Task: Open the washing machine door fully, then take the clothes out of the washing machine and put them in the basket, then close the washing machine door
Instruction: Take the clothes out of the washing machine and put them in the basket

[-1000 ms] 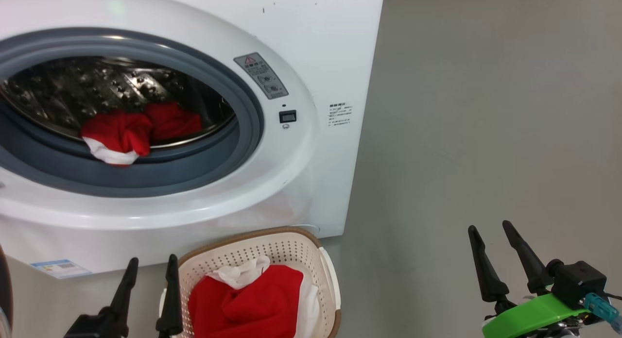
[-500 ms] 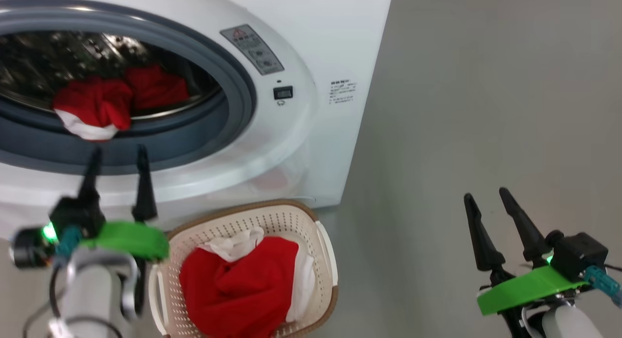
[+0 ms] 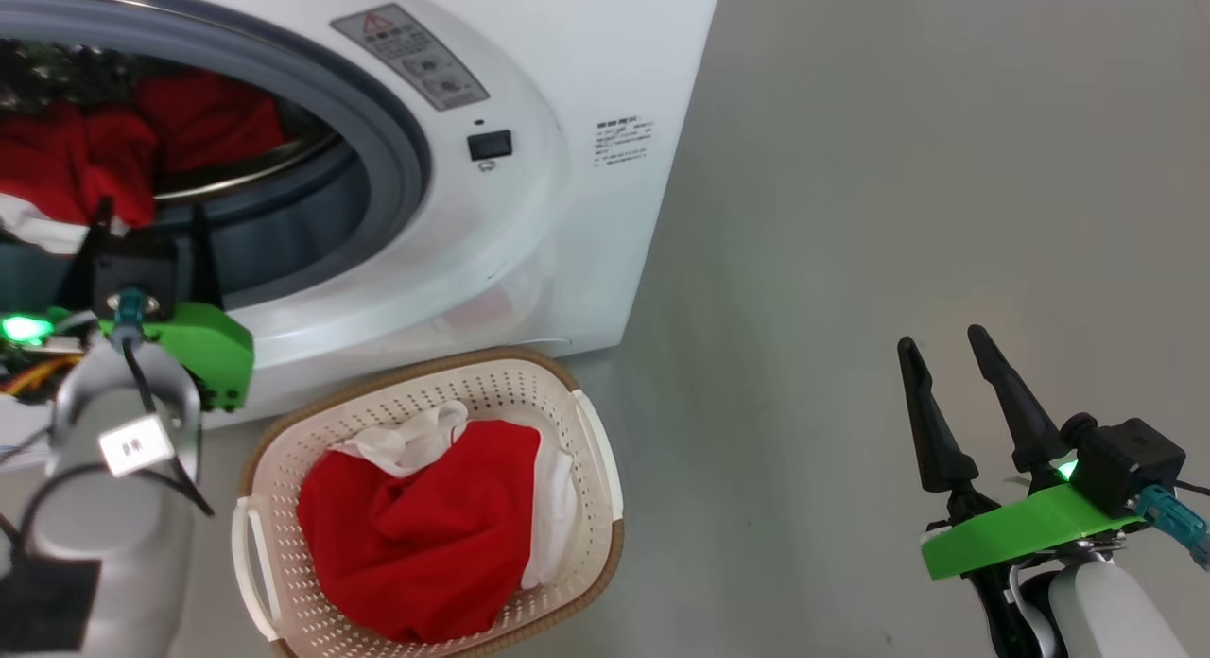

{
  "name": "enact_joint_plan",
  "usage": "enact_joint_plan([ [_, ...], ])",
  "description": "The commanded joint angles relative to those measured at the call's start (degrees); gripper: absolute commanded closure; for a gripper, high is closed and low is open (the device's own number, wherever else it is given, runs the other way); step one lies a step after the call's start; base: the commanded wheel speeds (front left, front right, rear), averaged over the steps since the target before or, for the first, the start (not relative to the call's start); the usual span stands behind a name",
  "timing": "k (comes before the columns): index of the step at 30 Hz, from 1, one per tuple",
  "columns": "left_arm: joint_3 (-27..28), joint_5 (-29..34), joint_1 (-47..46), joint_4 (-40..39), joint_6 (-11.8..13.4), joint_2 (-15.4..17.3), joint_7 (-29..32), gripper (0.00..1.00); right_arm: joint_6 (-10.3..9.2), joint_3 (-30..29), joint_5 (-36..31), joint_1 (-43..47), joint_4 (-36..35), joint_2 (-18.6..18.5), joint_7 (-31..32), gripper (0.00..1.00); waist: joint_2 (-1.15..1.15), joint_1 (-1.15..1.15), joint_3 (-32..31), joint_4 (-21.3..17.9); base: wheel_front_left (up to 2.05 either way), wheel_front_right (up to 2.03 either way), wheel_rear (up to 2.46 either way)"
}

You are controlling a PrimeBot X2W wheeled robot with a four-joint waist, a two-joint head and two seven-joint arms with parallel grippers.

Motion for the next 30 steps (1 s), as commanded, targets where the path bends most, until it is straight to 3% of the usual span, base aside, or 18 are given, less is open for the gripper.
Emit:
enact_joint_plan([
  [1, 0.9, 1.2, -2.4, 0.8, 0.9, 3.4, -0.5, 0.0, 0.36, 1.5, 0.7, -1.7, -1.4, -0.2, -0.4, 0.0, 0.0, 0.0, 0.8, -0.6, 0.0, 0.0, 0.0],
  [8, 0.3, 1.8, -8.7, 11.8, 2.5, 6.0, 0.5, 0.0, 0.36, 2.0, 0.7, -2.5, -1.5, 0.1, -0.4, 0.0, 0.0, 0.0, 1.9, -1.8, 0.0, 0.0, 0.0],
  [11, 0.1, 1.7, -10.3, 14.9, 1.9, 7.6, 1.0, 0.0, 0.36, 2.0, 0.7, -2.7, -1.7, 0.2, -0.4, 0.0, 0.0, 0.0, 2.4, -2.5, 0.0, 0.0, 0.0],
  [28, -3.2, 2.8, -13.9, 18.4, 2.3, 10.5, 4.0, 0.0, 0.36, 1.8, 0.6, -3.8, -2.0, 0.4, -0.4, 0.0, 0.0, 0.0, 4.9, -3.8, 0.0, 0.0, 0.0],
  [29, -3.3, 2.7, -14.0, 18.5, 2.4, 10.7, 4.2, 0.09, 0.36, 1.8, 0.6, -3.8, -2.0, 0.4, -0.4, 0.0, 0.0, 0.0, 4.9, -3.8, 0.0, 0.0, 0.0],
  [30, -3.3, 2.6, -14.0, 18.5, 2.4, 10.8, 4.3, 0.24, 0.36, 1.8, 0.6, -3.8, -2.0, 0.4, -0.4, 0.0, 0.0, 0.0, 4.9, -3.8, 0.0, 0.0, 0.0],
])
